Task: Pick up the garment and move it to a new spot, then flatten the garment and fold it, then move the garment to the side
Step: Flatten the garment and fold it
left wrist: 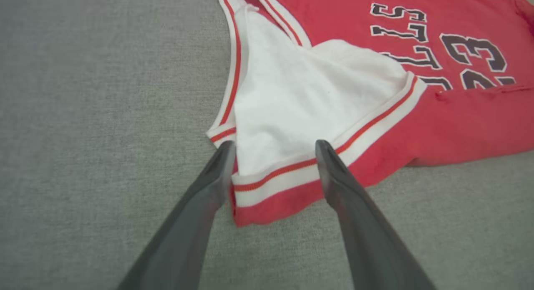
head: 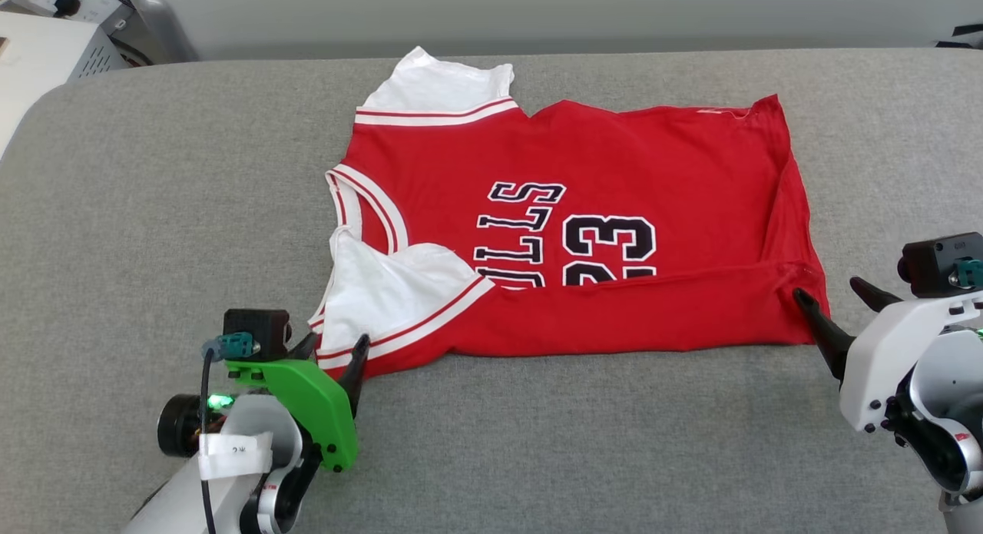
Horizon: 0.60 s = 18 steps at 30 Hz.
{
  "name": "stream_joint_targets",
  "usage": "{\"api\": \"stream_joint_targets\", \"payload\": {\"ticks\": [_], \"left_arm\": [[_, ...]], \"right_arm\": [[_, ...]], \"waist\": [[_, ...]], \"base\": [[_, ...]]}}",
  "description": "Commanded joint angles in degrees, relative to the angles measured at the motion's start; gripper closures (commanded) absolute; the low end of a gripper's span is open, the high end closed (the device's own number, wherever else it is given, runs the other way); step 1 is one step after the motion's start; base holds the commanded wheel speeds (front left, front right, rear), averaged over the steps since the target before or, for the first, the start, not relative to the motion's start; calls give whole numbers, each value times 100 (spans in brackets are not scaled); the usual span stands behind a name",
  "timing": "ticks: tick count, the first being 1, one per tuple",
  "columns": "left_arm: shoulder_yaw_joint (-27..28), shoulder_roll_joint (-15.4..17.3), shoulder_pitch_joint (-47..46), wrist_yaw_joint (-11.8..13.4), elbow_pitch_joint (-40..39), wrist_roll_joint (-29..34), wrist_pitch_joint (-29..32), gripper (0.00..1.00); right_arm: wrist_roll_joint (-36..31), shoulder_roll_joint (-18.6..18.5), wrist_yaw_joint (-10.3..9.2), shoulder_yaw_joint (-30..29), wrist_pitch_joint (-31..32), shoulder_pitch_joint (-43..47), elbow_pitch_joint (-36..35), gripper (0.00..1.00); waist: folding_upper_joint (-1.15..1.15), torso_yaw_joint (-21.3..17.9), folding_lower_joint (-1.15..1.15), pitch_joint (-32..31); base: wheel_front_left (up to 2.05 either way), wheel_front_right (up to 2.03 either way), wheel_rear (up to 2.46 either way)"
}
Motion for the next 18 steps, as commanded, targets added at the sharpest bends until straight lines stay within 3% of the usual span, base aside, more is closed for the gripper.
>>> {"api": "stream_joint_targets", "payload": {"ticks": [1,5,9,13,18], "left_arm": [[-9,112,106,167,-111,-3,171,0],[25,267,207,677,-401,49,543,0],[10,352,227,998,-518,91,843,0],[-69,397,215,1148,-548,104,1135,0],[-175,385,200,1079,-444,-8,1436,0]], "right_arm": [[-71,37,-4,-38,53,89,-100,0],[-155,120,-4,-92,153,134,-280,0],[-182,173,-4,-132,194,142,-363,0],[-200,186,-4,-116,210,128,-401,0],[-247,176,-4,-107,326,114,-413,0]], "waist": [[0,-59,0,82],[0,-128,0,207],[0,-171,0,333],[0,-208,0,438],[0,-251,0,529]], "base": [[0,0,0],[0,0,0],[0,0,0],[0,0,0],[0,0,0]]}}
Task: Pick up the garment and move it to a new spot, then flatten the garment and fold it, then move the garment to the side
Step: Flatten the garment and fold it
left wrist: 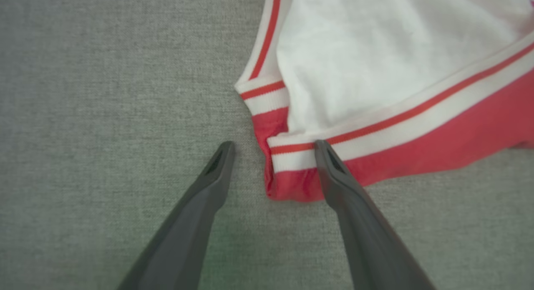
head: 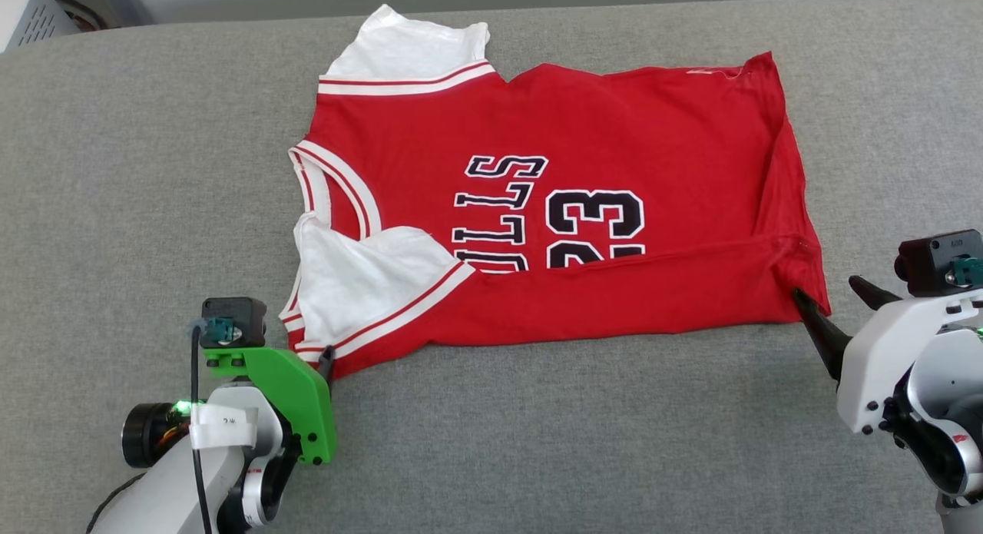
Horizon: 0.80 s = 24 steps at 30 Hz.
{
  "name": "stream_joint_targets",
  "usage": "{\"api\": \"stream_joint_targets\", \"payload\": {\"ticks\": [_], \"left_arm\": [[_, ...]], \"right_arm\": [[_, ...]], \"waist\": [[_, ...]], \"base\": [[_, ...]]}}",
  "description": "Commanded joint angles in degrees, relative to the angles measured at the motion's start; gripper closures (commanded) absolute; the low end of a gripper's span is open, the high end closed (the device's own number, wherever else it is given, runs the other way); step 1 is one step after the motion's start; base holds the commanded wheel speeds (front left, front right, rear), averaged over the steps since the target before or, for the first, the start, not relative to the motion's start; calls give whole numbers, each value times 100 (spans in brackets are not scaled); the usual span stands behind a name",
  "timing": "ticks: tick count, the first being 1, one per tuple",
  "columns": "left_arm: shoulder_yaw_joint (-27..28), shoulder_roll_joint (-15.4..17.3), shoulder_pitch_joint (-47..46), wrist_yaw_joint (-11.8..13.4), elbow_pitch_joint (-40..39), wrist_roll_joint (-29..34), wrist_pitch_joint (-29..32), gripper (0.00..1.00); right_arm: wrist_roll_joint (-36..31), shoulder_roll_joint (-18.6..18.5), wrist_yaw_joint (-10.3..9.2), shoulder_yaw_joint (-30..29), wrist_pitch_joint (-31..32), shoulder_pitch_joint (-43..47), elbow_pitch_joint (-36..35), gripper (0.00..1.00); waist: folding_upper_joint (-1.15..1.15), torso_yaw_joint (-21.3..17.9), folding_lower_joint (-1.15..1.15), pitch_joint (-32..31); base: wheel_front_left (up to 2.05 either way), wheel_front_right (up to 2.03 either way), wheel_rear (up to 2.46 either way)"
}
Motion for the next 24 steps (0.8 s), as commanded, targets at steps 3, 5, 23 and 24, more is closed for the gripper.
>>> {"api": "stream_joint_targets", "payload": {"ticks": [3,5,23,24], "left_arm": [[-204,-41,61,-158,231,-140,319,100],[-203,-62,36,-232,232,-199,343,100],[93,192,47,-299,-1613,-216,-37,100],[94,211,41,-288,-1684,-202,-29,100]], "right_arm": [[-91,-17,-4,-16,166,54,-18,0],[-132,2,-4,-74,257,76,17,0],[-393,386,-4,-644,411,-526,1426,0],[-448,393,-4,-674,395,-554,1493,0]], "waist": [[0,-11,0,41],[0,24,0,16],[0,466,0,65],[0,476,0,78]], "base": [[0,0,0],[0,0,0],[0,0,0],[0,0,0]]}}
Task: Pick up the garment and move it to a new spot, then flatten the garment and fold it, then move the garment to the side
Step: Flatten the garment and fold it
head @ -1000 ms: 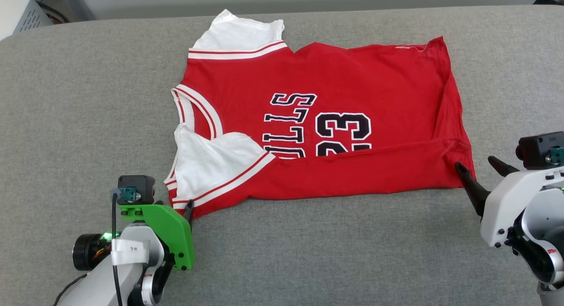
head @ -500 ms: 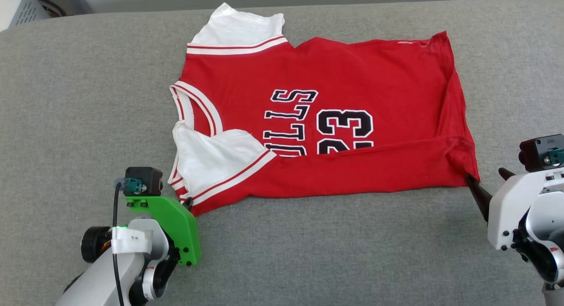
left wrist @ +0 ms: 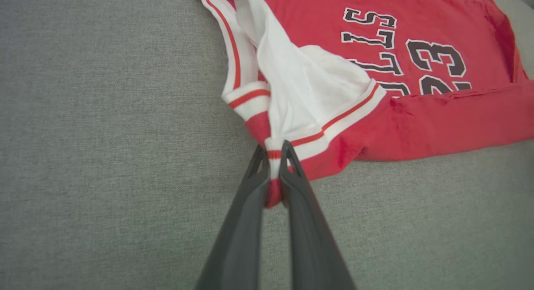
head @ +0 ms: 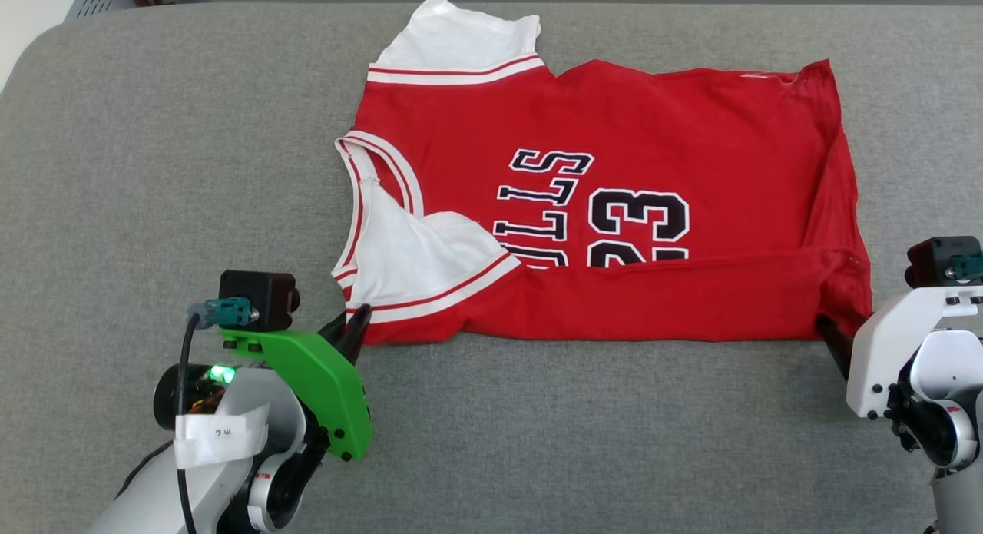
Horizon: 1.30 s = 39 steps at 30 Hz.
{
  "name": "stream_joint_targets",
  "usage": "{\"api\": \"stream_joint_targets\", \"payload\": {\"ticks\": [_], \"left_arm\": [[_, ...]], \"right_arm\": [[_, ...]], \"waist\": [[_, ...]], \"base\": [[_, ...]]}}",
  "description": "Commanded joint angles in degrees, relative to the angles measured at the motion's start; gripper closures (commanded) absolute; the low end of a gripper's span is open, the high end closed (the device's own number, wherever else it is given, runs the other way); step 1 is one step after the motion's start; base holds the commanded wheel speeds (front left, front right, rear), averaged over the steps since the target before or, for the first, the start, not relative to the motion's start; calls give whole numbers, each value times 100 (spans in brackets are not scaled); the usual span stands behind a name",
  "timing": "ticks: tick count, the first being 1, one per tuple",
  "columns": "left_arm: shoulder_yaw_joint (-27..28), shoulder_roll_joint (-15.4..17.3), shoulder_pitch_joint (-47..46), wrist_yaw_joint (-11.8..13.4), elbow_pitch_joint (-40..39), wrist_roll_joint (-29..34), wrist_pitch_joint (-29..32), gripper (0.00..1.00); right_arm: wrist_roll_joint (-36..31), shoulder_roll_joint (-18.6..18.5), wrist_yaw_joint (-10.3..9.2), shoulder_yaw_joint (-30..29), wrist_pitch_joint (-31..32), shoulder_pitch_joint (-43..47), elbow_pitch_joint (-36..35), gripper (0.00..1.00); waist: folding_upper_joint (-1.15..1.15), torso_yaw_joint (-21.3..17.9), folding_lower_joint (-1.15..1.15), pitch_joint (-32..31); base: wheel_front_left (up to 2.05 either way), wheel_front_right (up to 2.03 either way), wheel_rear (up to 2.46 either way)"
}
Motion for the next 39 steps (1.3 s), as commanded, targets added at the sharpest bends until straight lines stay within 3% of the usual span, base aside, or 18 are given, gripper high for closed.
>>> {"api": "stream_joint_targets", "payload": {"ticks": [1,9,11,12,25,39], "left_arm": [[12,45,16,3,-86,82,20,100],[0,110,35,16,-258,108,30,100],[-13,146,40,14,-227,124,49,100],[-17,161,40,11,-212,130,54,100],[-92,226,162,-64,162,49,120,100],[-287,349,885,-69,368,-133,129,100]], "right_arm": [[-100,8,-4,-52,-53,-97,91,0],[-349,206,-4,-294,-151,-247,590,0],[-330,245,-4,-308,-96,-247,693,59],[-320,259,-4,-305,-67,-251,741,100],[-201,176,-4,-400,-66,-197,819,100],[306,-36,-4,-615,725,984,-286,100]], "waist": [[0,38,0,47],[0,84,0,146],[0,87,0,163],[0,87,0,171],[0,11,0,-212],[0,-36,0,-927]], "base": [[0,0,0],[0,0,0],[0,0,0],[0,0,0],[0,0,0],[0,0,0]]}}
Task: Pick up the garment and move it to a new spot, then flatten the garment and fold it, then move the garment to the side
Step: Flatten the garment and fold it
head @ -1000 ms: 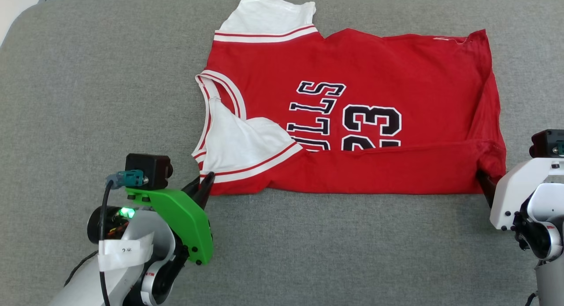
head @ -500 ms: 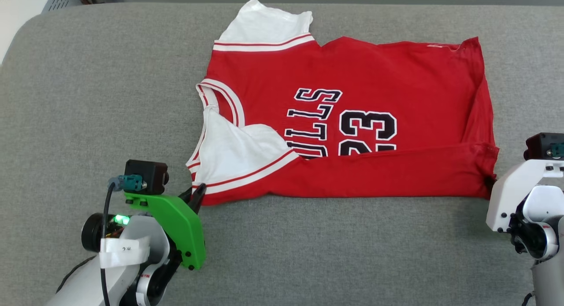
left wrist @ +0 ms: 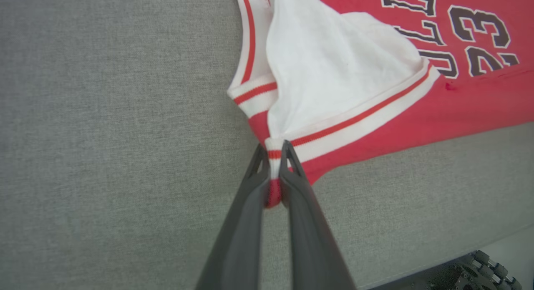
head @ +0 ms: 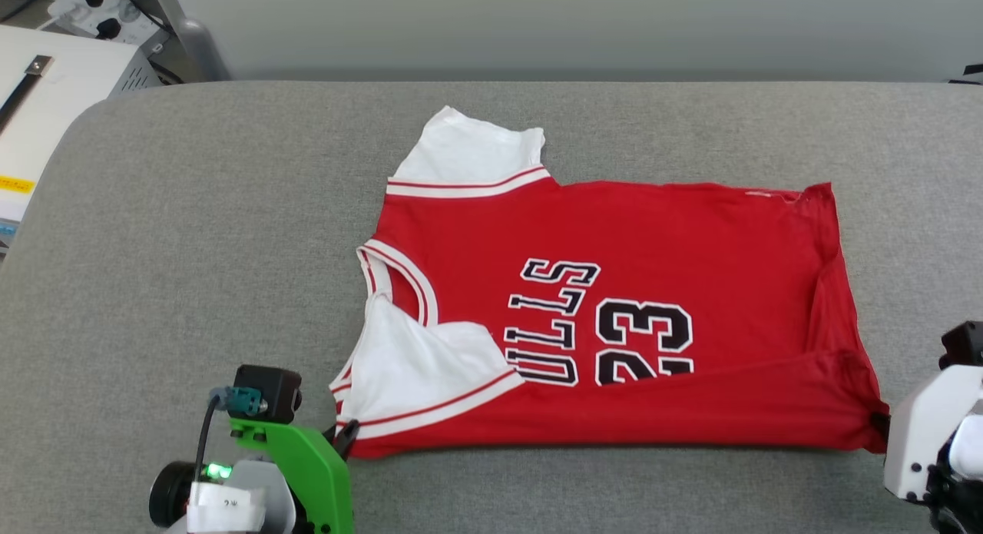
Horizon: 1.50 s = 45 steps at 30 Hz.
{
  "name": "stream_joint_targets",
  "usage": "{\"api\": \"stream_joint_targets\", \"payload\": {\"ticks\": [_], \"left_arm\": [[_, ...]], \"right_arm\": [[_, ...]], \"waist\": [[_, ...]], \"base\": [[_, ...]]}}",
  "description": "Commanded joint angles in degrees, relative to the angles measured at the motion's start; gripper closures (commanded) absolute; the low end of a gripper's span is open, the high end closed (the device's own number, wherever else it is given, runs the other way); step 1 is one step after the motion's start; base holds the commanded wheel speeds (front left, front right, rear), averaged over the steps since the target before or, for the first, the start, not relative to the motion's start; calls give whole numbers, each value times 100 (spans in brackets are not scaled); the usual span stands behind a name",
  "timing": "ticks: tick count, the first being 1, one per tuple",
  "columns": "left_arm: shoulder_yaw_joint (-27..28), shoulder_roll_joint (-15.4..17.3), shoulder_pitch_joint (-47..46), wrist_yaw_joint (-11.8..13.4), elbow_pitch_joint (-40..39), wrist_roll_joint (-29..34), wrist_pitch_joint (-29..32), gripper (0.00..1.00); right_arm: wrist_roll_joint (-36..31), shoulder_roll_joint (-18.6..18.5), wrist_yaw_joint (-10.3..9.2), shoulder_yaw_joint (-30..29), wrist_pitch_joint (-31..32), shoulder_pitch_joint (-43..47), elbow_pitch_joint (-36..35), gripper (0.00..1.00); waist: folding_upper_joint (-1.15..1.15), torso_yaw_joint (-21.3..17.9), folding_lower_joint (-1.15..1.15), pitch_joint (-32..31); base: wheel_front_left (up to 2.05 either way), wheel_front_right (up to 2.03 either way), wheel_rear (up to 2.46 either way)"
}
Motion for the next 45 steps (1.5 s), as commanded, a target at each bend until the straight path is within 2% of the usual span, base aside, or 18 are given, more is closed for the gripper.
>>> {"api": "stream_joint_targets", "payload": {"ticks": [1,9,15,16,17,18,19,22,26,30,35,38,42,45], "left_arm": [[17,77,166,58,-10,-62,-28,100],[-106,74,465,36,43,-201,57,100],[-223,-84,267,-110,455,-190,103,100],[-237,-100,230,-125,517,-164,89,95],[-245,-112,203,-130,563,-140,72,64],[-254,-129,176,-131,620,-116,51,0],[-250,-148,163,-122,664,-106,27,0],[-222,-192,125,-137,742,-68,-117,0],[-11,-243,13,-51,675,167,-760,0],[242,-395,-54,-68,529,267,-1489,0],[391,-510,-125,-290,440,526,-2454,0],[443,-579,-143,-399,465,674,-2962,0],[571,-740,-145,-683,439,844,-3326,0],[746,-845,-102,-915,436,1035,-3384,0]], "right_arm": [[60,-52,-5,-93,74,177,-134,100],[144,6,-5,-262,488,856,-673,100],[47,87,-5,-182,403,777,-532,100],[37,84,-5,-164,403,758,-493,100],[31,80,-5,-153,399,745,-466,100],[18,74,-5,-139,368,721,-447,72],[9,72,-5,-134,319,696,-439,1],[9,47,-5,-125,149,630,-435,0],[-104,-114,-5,-137,-425,541,-719,0],[-95,-169,-5,-7,-1052,458,-1003,0],[-105,-340,-5,325,-2123,393,-1294,0],[-170,-307,-5,401,-2891,382,-1356,0],[-229,-113,-5,521,-3755,438,-1340,0],[-361,-41,-5,700,-4256,491,-1291,0]], "waist": [[0,-14,0,-112],[0,-77,0,-79],[0,-110,0,58],[0,-105,0,61],[0,-102,0,60],[0,-97,0,49],[0,-94,0,31],[0,-84,0,-83],[0,-84,0,-375],[0,-112,0,-535],[0,-159,0,-588],[0,-176,0,-572],[0,-203,0,-511],[0,-232,0,-449]], "base": [[0,0,0],[0,0,0],[0,0,0],[0,0,0],[0,0,0],[0,0,0],[0,0,0],[0,0,0],[0,0,0],[0,0,0],[0,0,0],[0,0,0],[0,0,0],[0,0,0]]}}
